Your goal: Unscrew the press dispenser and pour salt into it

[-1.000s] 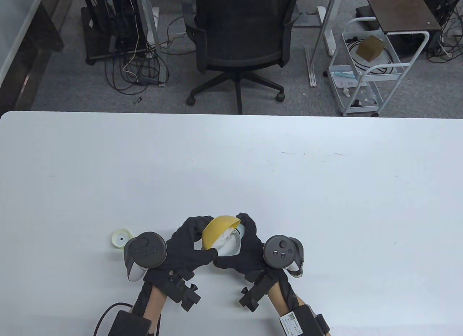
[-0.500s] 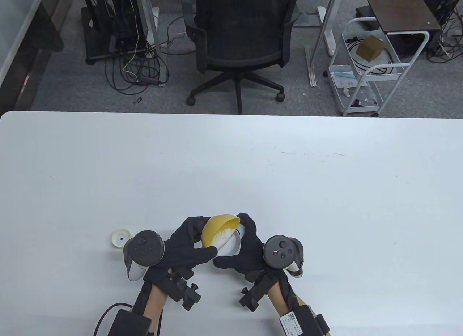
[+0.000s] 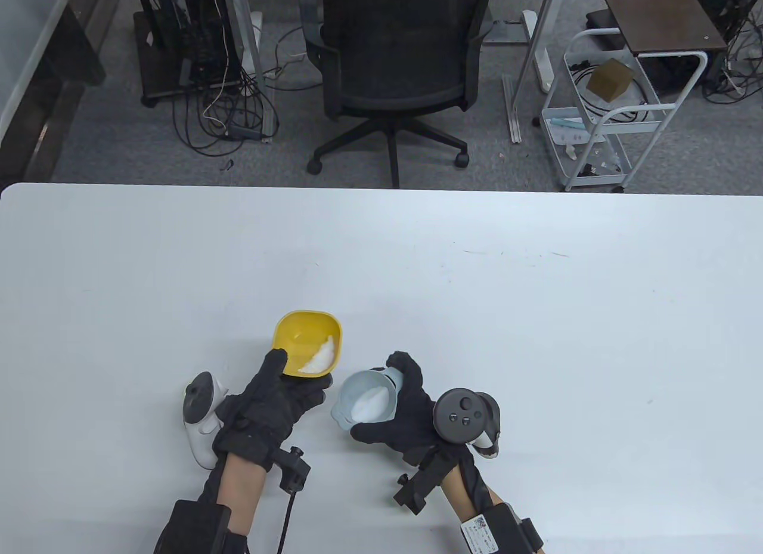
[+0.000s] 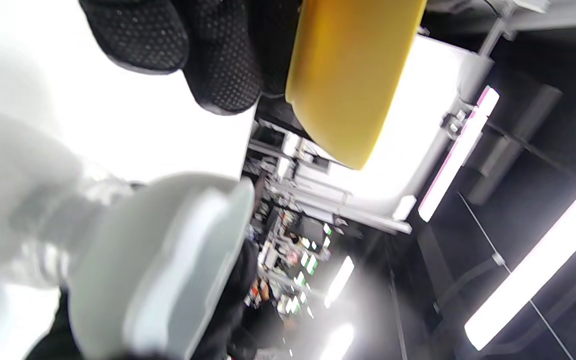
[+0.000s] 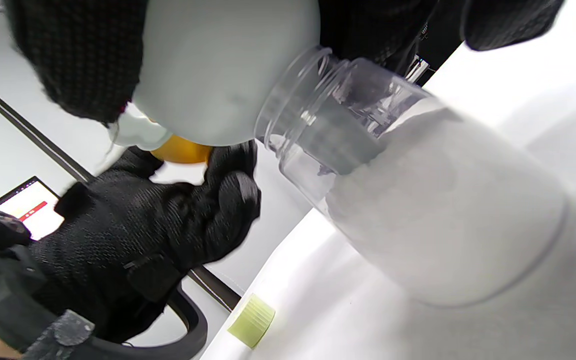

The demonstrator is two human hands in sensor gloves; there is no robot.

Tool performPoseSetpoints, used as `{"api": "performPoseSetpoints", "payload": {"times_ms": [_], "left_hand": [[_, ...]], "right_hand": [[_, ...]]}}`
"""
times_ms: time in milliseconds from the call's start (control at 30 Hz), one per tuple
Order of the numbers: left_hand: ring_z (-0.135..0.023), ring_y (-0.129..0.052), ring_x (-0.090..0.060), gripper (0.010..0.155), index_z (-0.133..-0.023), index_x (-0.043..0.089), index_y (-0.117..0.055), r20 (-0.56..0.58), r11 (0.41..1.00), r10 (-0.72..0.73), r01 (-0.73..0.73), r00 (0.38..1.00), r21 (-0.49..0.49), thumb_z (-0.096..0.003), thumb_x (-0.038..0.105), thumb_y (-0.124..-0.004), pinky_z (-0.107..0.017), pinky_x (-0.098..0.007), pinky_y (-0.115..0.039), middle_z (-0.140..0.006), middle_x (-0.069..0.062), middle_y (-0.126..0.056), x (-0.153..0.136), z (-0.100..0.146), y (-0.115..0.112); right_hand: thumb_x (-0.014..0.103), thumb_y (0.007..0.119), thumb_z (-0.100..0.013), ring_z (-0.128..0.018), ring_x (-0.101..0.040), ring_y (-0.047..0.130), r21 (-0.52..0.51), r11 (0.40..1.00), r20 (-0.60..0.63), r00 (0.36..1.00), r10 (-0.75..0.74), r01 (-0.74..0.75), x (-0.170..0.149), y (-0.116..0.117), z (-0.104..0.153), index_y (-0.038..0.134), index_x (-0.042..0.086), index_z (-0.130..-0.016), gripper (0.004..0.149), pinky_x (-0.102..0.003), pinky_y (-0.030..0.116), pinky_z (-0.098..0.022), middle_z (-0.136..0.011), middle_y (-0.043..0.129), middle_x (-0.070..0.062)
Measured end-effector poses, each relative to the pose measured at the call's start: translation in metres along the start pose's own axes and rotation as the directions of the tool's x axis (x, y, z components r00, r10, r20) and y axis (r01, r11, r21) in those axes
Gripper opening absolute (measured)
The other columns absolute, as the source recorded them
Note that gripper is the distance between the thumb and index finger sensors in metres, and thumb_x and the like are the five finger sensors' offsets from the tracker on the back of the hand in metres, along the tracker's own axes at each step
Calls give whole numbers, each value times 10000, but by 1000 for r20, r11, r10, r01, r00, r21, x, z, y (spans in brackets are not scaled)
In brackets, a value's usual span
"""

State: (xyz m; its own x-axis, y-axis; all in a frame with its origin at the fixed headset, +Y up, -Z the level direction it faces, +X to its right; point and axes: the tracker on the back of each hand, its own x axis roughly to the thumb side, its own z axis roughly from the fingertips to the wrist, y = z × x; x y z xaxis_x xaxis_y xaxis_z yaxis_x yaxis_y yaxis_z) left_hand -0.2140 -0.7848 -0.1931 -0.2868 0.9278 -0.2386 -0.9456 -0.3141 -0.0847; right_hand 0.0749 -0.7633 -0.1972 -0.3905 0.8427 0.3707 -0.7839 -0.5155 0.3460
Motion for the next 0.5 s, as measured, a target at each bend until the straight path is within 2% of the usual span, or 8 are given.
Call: {"api": "performPoseSetpoints", "payload": {"times_ms": [67, 167, 267, 400, 500], "left_hand": [[-790, -955, -354, 909, -1130, -147, -339, -111, 998, -35, 41, 993, 52, -696, 645, -442, -626, -573, -770, -951, -183, -842, -4, 2, 12], [-776, -961, -369, 891, -1140, -183, -335, -152, 981, -144, 162, 978, 108, -708, 592, -423, -613, -581, -771, -950, -210, -847, -1, 3, 20], [-756, -976, -388, 841, -1150, -184, -378, -178, 951, -241, 269, 954, 153, -711, 530, -453, -595, -589, -778, -959, -268, -855, 7, 4, 24], [-702, -1016, -387, 775, -1137, -189, -455, -243, 864, -389, 443, 889, 239, -709, 457, -483, -562, -578, -804, -915, -314, -900, 17, 8, 31], [-625, -1059, -350, 747, -1106, -190, -531, -311, 743, -523, 604, 793, 290, -703, 439, -504, -519, -545, -839, -846, -306, -954, 22, 11, 37]], "right_hand": [[595, 844, -427, -951, -493, 690, 0, 1000, 0, 1000, 1, -1, 0, 0, 0, 57, -165, -1083, 1276, -789, 506, -598, -1081, 554, -293], [595, 845, -428, -951, -495, 689, 0, 1000, 0, 1000, 0, 0, 0, 0, 0, 57, -165, -1083, 1276, -790, 505, -598, -1082, 552, -293], [595, 844, -429, -950, -494, 689, 0, 1000, 0, 1000, 0, 0, 0, 0, 0, 56, -166, -1083, 1276, -789, 505, -598, -1082, 553, -291], [596, 843, -429, -951, -493, 690, 0, 1000, 0, 1000, 0, 0, 0, 0, 0, 55, -163, -1084, 1275, -789, 505, -598, -1081, 553, -294], [596, 843, -430, -951, -494, 689, 0, 1000, 0, 1000, 0, 0, 0, 0, 0, 55, -164, -1084, 1275, -790, 504, -598, -1081, 554, -293]]}}
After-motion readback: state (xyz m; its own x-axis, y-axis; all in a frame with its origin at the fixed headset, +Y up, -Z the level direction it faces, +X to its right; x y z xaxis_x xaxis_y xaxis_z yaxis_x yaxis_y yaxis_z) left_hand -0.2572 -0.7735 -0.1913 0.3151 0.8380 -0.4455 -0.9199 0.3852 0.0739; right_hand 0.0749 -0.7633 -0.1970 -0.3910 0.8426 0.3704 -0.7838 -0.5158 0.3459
